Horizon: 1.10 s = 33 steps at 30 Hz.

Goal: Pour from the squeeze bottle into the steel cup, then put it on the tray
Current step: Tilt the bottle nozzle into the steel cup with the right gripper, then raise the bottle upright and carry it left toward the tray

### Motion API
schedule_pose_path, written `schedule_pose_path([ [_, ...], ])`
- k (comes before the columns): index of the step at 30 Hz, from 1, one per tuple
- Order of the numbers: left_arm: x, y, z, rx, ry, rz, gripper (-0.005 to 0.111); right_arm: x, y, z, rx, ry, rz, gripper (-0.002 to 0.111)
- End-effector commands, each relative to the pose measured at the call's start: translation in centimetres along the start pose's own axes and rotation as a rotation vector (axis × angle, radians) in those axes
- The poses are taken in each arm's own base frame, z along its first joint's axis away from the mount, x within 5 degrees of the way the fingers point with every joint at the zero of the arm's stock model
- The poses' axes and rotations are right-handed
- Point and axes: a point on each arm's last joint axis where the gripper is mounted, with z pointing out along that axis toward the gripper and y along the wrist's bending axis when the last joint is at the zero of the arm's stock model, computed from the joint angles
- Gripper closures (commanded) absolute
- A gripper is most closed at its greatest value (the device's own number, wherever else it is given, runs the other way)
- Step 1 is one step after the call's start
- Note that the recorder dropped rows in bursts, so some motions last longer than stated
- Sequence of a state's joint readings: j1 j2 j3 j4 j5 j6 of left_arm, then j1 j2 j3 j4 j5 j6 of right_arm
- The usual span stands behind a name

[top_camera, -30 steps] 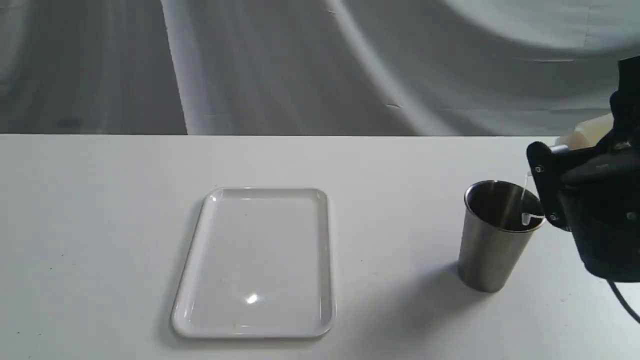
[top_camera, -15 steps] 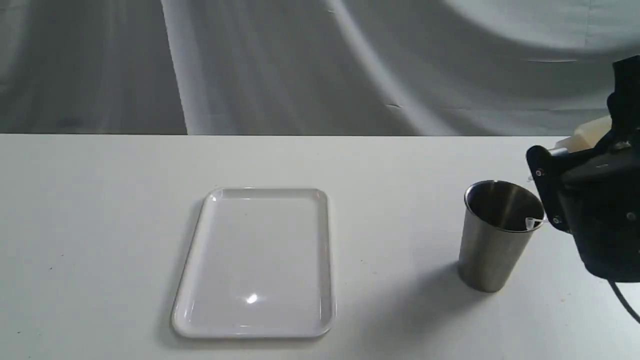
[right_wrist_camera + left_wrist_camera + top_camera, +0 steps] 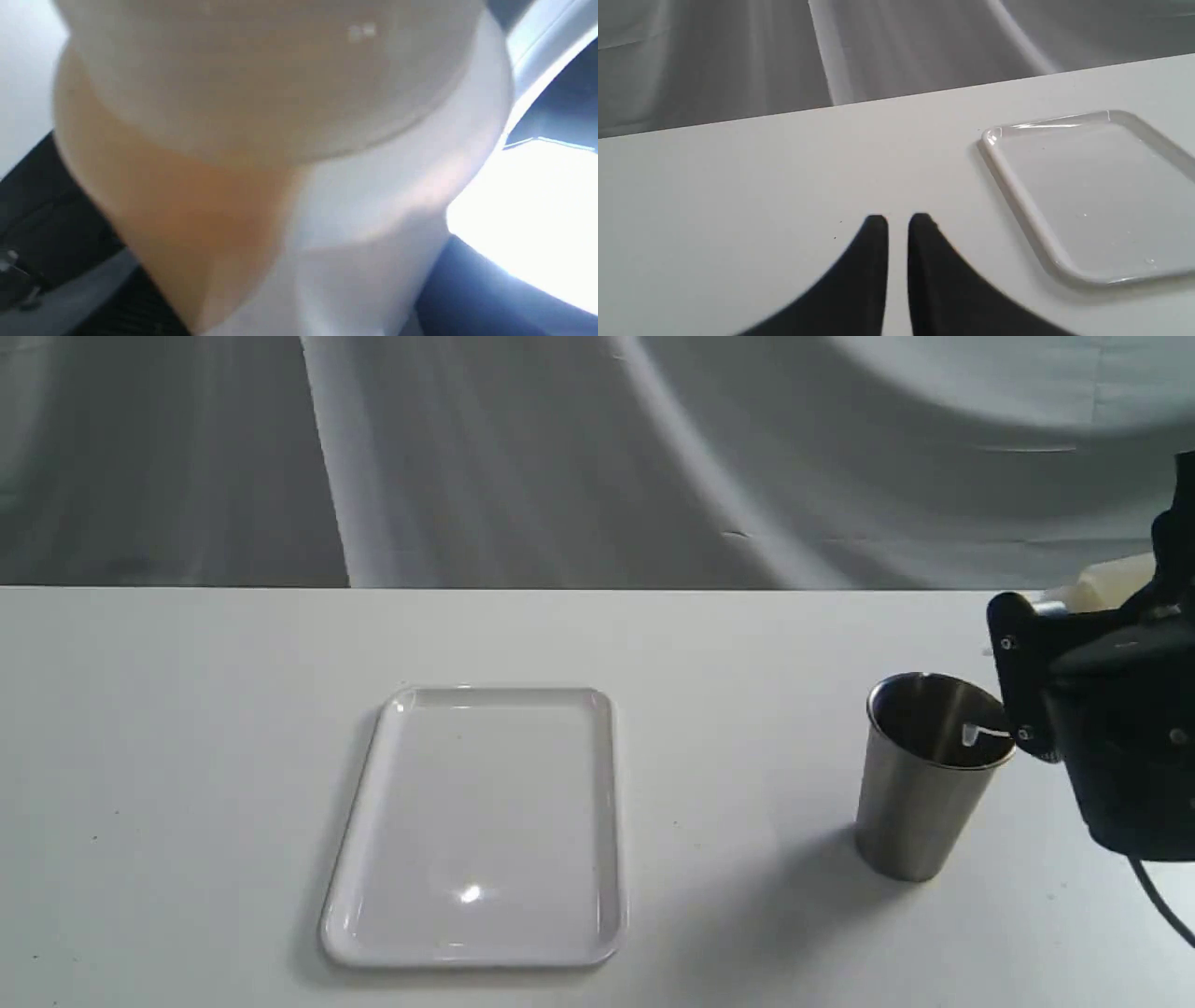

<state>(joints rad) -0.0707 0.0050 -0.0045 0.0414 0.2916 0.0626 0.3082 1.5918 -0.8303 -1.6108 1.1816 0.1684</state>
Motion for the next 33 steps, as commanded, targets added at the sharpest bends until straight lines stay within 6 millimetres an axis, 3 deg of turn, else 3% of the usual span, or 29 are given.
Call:
schedule_pose_path([
  [1, 0.1, 0.0, 0.0, 0.002, -0.007, 0.002, 0.098, 0.4, -0.5, -0.1, 0.028, 0.032, 0.153, 0.07],
  [10, 0.1, 0.0, 0.0, 0.002, -0.007, 0.002, 0.098, 0.5, 0.0, -0.1, -0.024, 0.053, 0.545, 0.07],
  [23, 0.1, 0.0, 0.0, 0.002, -0.007, 0.002, 0.098, 0.6, 1.0, -0.2, -0.089, 0.141, 1.274, 0.07],
  [33, 0.1, 0.0, 0.0, 0.002, -0.007, 0.002, 0.098, 0.6, 1.1, -0.2, -0.077, 0.171, 1.593, 0.07],
])
